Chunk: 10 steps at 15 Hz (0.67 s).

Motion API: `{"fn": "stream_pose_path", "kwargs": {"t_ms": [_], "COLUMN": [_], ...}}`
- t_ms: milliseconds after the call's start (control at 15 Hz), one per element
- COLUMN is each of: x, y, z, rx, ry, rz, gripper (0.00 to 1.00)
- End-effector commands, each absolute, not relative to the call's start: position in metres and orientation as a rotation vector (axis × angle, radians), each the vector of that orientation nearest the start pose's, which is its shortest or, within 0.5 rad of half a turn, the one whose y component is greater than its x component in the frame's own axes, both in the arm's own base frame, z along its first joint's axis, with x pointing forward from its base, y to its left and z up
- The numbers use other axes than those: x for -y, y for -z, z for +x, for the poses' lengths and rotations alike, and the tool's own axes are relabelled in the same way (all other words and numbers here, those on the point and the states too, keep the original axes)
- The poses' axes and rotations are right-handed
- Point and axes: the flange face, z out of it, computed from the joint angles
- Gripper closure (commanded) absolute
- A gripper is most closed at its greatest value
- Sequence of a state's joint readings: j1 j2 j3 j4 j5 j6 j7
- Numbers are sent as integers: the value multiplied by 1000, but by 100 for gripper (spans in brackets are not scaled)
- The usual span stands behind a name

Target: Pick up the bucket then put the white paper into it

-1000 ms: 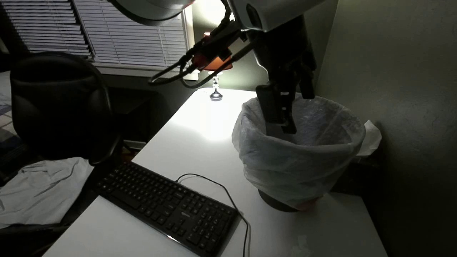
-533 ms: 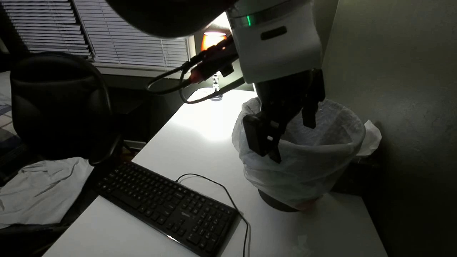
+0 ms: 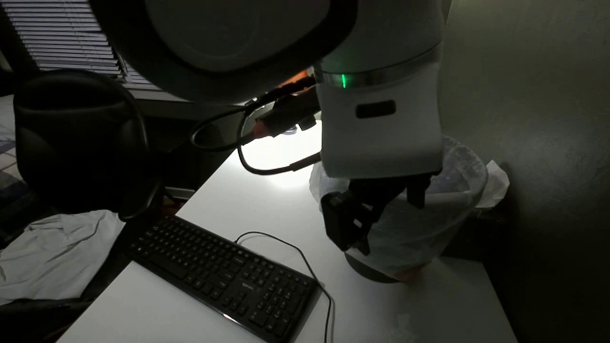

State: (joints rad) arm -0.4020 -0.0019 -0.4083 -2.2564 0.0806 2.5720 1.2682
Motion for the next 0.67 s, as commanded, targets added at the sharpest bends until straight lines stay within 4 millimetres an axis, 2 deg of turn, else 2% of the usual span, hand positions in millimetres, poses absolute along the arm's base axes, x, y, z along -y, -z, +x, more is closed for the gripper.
{"fn": "stream_pose_path", "kwargs": {"t_ms": [0, 67, 133, 267, 467, 600], "x": [414, 418, 412, 418, 418, 429], "y": [-375, -369, -382, -374, -370, -365], "z": [358, 355, 363, 357, 357, 357], "rx": [-2671, -2676, -2659, -2679, -2684, -2724], "ry": [408, 410, 418, 400, 393, 359], "rz": [-1395, -1403, -1405, -1402, -1404, -1378], "gripper": [0, 0, 0, 0, 0, 0]}}
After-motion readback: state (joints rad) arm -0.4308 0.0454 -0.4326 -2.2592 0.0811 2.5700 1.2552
